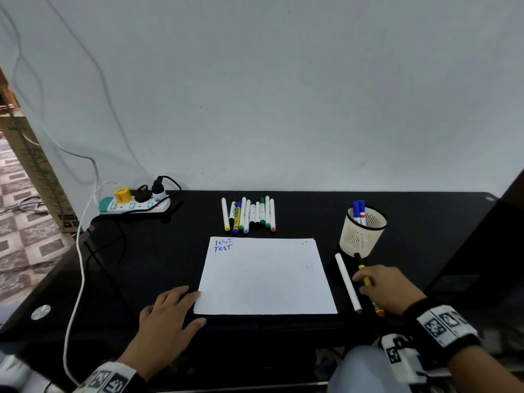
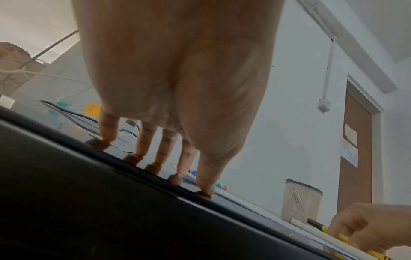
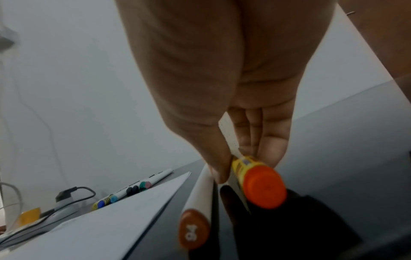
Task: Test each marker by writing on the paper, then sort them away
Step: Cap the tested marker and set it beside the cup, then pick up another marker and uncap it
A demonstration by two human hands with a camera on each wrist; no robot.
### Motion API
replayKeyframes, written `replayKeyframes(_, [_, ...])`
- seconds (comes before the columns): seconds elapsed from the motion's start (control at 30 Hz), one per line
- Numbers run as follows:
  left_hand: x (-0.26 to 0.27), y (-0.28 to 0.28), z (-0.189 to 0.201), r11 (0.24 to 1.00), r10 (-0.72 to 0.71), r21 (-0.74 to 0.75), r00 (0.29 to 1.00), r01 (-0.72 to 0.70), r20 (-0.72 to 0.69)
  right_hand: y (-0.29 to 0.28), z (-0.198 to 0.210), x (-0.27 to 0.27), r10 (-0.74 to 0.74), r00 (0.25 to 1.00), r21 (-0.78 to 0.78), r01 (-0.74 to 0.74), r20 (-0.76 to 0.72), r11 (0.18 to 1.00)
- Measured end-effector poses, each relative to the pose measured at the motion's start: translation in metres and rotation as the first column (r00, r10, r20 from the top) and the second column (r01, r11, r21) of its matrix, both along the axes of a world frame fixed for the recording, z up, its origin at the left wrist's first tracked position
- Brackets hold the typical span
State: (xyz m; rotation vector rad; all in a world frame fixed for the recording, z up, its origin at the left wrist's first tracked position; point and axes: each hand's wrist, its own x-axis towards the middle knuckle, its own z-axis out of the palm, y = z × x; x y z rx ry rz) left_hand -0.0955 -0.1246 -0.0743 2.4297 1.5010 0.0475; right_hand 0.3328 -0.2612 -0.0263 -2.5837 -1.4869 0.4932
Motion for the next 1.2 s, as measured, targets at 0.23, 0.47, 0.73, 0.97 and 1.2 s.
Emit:
replayKeyframes(0.23, [-0.002, -0.003, -0.007, 0.999, -0.016, 0.032, 1.000, 0.016, -0.001, 0.013, -0.009, -0.003, -0.007, 0.999, 0.055, 0.005, 0.039, 0.998])
replayKeyframes(0.47, [-0.002, -0.001, -0.010, 0.999, -0.014, 0.044, 1.000, 0.014, 0.013, 0.007, -0.012, 0.000, -0.022, 1.000, 0.094, 0.020, 0.022, 0.995])
replayKeyframes(0.73, [-0.003, -0.002, -0.012, 0.999, -0.009, 0.054, 0.999, 0.007, 0.035, 0.006, -0.005, 0.005, -0.078, 0.997, 0.177, 0.080, -0.019, 0.981])
replayKeyframes(0.97, [0.000, -0.003, -0.007, 0.999, -0.021, 0.039, 1.000, 0.021, -0.001, 0.037, 0.045, -0.028, -0.030, 0.994, 0.319, 0.062, -0.105, 0.946])
replayKeyframes(1.2, [-0.002, -0.002, -0.003, 0.998, -0.040, 0.040, 0.999, 0.039, 0.024, 0.146, 0.067, -0.080, 0.098, 0.957, 0.367, 0.009, -0.272, 0.930])
